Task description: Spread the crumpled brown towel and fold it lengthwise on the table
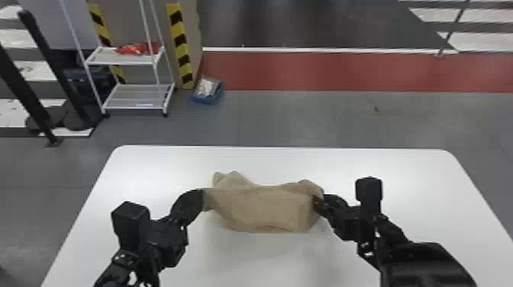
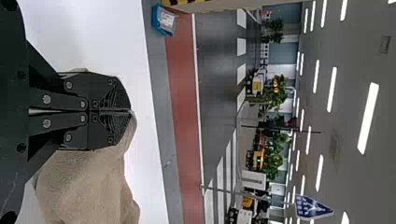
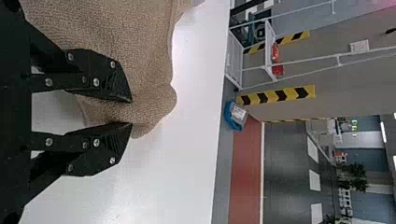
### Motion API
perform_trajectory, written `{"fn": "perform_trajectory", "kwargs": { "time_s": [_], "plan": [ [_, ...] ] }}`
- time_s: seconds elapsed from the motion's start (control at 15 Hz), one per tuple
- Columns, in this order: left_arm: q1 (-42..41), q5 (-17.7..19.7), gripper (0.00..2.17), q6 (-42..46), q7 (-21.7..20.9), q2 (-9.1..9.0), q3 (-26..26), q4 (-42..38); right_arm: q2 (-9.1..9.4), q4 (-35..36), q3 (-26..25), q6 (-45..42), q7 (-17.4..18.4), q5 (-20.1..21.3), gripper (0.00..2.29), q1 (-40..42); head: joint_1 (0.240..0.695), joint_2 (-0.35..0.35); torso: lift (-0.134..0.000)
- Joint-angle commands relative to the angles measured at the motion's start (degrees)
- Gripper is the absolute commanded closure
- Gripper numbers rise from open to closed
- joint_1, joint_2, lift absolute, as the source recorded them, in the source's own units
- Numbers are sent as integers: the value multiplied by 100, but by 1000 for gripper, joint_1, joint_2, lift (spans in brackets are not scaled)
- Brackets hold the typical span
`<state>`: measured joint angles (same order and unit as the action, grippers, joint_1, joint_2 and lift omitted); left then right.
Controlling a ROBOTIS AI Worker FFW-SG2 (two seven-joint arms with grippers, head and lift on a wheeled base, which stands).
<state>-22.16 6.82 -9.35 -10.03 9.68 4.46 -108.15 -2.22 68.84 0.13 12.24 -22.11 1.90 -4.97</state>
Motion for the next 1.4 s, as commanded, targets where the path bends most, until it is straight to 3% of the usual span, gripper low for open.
{"fn": "perform_trajectory", "kwargs": {
  "time_s": [0.0,0.27,0.47,0.8,0.93,1.0,1.07,1.2,1.33],
  "plan": [
    [-16,39,1794,7,10,8,-33,-22,-24,640,-57,-384,-83,-270,1777,409,695,5,0],
    [-95,188,1794,25,-34,17,-103,-198,-41,2547,-189,-261,-83,-727,1774,1288,695,11,0],
    [-209,320,1794,25,-78,25,-103,-532,-41,4032,-250,-50,-92,-841,1774,1841,695,6,0],
    [-341,390,1794,25,-104,25,-183,-813,-41,5623,-690,214,-83,-1034,1771,2307,695,-2,0],
    [-333,381,1794,25,-96,25,-174,-787,-41,5720,-760,390,-83,-691,1767,2386,695,-23,0],
    [-315,381,1794,25,-87,8,-165,-743,-41,5544,-698,460,-92,-208,1757,2439,695,-31,0],
    [-262,373,1794,25,-87,8,-139,-682,-41,5201,-646,337,-136,-32,1760,2465,695,-37,0],
    [-218,320,1794,25,-52,-1,-103,-638,-24,4885,-628,-226,-259,-129,1757,2632,695,-43,0],
    [-209,302,1798,25,-43,-1,-86,-646,29,5017,-865,-489,-30,-322,1757,2641,695,-40,0]
  ]
}}
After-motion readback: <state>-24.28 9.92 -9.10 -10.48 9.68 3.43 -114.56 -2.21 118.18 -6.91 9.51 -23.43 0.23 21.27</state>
